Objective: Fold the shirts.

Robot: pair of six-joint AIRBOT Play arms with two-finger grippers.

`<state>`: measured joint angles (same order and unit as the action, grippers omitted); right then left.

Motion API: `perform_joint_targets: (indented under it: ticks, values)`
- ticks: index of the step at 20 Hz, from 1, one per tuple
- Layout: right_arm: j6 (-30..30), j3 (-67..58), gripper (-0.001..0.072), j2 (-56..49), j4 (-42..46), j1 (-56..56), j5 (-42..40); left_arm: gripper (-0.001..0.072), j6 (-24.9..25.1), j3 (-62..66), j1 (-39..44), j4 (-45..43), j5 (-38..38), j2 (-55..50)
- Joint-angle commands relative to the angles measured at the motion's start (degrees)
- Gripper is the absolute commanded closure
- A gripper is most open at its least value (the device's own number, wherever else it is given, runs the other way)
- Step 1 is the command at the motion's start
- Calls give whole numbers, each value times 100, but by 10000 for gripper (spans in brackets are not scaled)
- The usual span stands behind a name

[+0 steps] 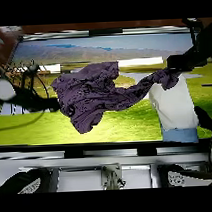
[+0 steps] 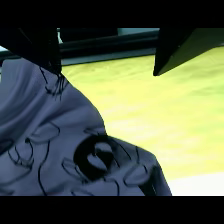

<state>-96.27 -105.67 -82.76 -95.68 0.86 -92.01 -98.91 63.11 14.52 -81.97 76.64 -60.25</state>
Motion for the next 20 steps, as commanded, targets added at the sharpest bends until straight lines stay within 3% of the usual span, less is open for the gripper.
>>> perform_joint_targets:
  ticks: [1, 5, 10, 11, 13, 14, 17, 20]
  values:
    - [0, 94, 637, 2, -236, 2, 162, -13, -533, -2258, 376, 1246, -1394, 844]
    - [0, 92, 637, 0, -238, 2, 177, -13, -529, -3067, 623, 2031, -3198, 507]
    - [0, 94, 637, 0, -238, 2, 181, -13, 42, -3045, 621, 2658, -3630, -435]
    - [-2, 92, 637, 0, -236, 2, 186, 46, 114, -3045, 621, 2771, -3832, -516]
    - [0, 92, 637, 2, -247, 2, 232, 525, 140, -2924, 573, 2870, -4199, -507]
    - [-2, 92, 637, 4, -413, 2, 295, 619, 385, -2684, 494, 2865, -4113, -507]
    - [-103, -94, 637, 114, -1250, 2, 933, 648, 1305, -1147, -13, 2699, -3047, -450]
    - [-103, -529, 637, 546, -1727, 2, 2275, 648, 1325, 1185, -450, 1987, -1969, -330]
